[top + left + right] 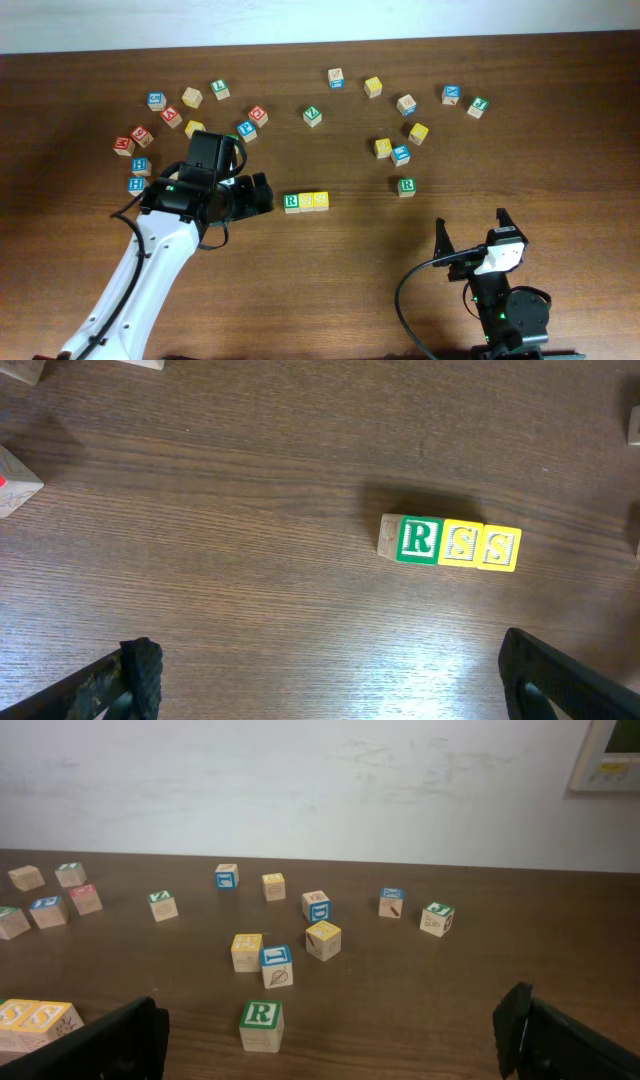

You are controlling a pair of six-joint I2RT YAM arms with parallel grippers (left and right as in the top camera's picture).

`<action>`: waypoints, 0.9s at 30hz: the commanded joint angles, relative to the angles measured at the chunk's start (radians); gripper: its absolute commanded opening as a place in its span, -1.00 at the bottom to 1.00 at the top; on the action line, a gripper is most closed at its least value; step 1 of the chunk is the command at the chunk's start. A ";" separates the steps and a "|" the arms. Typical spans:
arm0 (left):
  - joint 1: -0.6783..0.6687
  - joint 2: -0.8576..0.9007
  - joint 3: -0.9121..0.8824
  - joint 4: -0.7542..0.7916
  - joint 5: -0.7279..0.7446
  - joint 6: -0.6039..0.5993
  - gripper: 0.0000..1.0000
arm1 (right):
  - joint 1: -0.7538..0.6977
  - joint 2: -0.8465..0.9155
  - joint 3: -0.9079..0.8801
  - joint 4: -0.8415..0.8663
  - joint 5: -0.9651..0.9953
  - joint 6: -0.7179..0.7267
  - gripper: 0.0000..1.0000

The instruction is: Spell out RSS

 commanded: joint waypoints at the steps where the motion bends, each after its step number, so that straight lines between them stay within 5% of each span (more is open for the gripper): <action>1: 0.003 -0.011 0.005 0.002 -0.011 0.006 0.98 | -0.008 -0.010 -0.005 -0.007 0.011 -0.003 0.97; 17: 0.003 -0.037 -0.002 -0.085 -0.007 0.015 0.98 | -0.008 -0.010 -0.005 -0.007 0.011 -0.003 0.97; 27: 0.026 -0.436 -0.276 0.047 -0.018 0.153 0.98 | -0.008 -0.010 -0.005 -0.007 0.011 -0.003 0.97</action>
